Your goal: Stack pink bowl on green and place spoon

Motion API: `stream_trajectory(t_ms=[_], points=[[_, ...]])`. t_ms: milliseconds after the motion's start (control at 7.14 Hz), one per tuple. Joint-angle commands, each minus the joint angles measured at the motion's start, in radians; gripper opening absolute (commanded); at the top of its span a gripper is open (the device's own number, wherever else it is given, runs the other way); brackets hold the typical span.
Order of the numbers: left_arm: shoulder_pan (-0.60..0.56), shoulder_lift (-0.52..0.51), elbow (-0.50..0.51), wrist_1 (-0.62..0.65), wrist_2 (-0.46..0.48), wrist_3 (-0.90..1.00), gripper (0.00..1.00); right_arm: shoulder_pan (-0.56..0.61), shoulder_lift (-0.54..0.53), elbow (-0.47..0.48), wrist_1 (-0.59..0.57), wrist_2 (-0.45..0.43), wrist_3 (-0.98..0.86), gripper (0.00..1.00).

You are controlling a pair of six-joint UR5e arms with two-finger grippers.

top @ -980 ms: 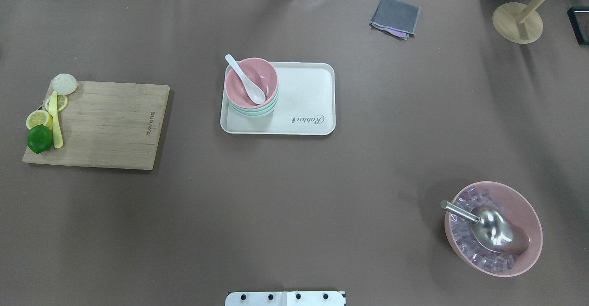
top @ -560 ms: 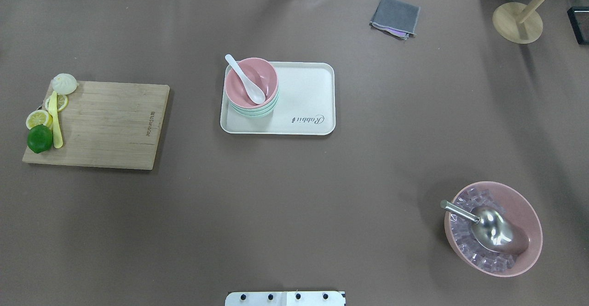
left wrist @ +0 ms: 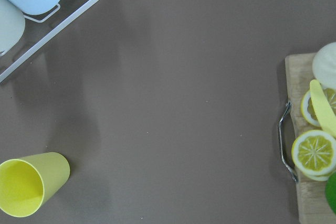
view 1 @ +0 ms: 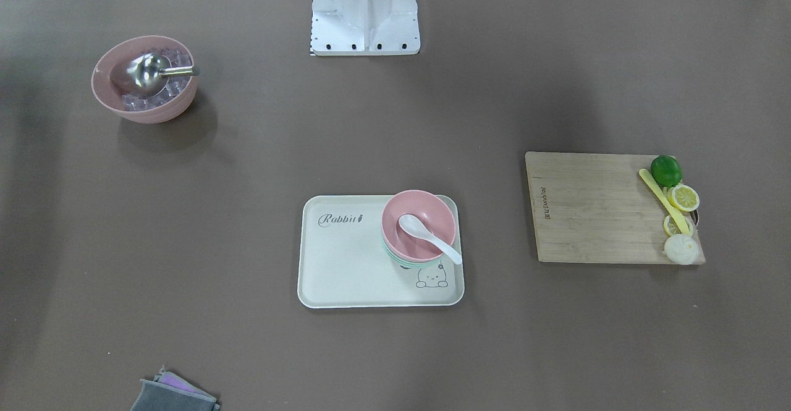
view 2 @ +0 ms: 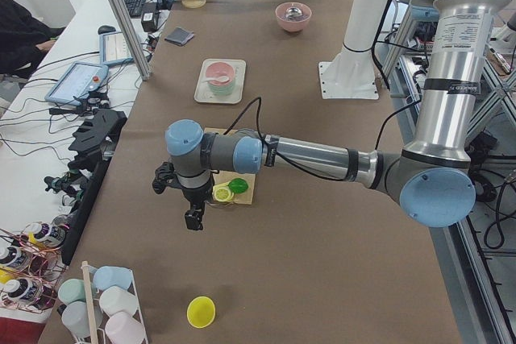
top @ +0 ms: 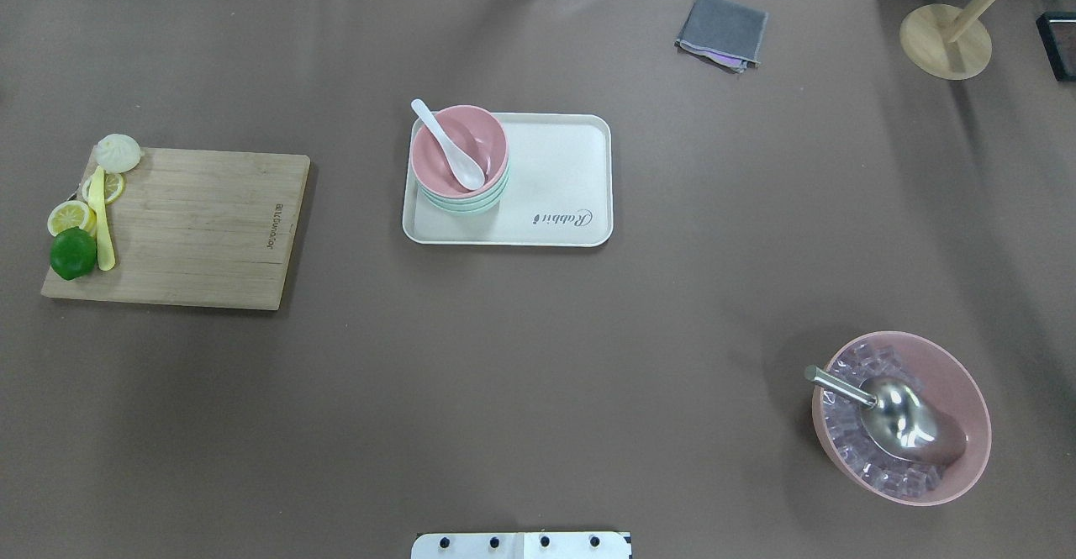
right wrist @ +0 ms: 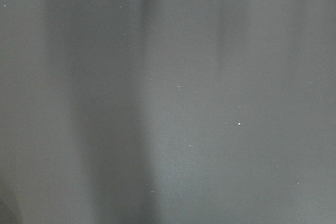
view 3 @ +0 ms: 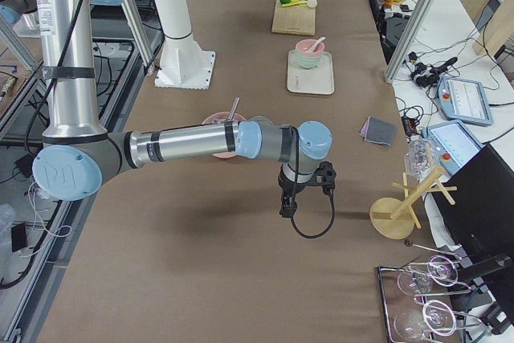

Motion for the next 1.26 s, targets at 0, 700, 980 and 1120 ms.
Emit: stream_trajectory(t_ms=[0,700,980,1120], points=[[-0.025,0.004,0.044,-0.007,-0.001,0.029,0.98,0.012,-0.011,0.0,0.0,0.008,0.0,1.0],[-0.027,0.001,0.041,-0.007,-0.001,0.029,0.98,0.012,-0.017,-0.001,0.026,0.013,0.0,1.0],[-0.027,0.002,0.042,-0.009,-0.001,0.029,0.98,0.012,-0.023,0.0,0.035,0.014,0.0,1.0],[-0.026,0.002,0.042,-0.009,-0.001,0.029,0.98,0.012,-0.023,0.0,0.035,0.014,0.0,1.0]])
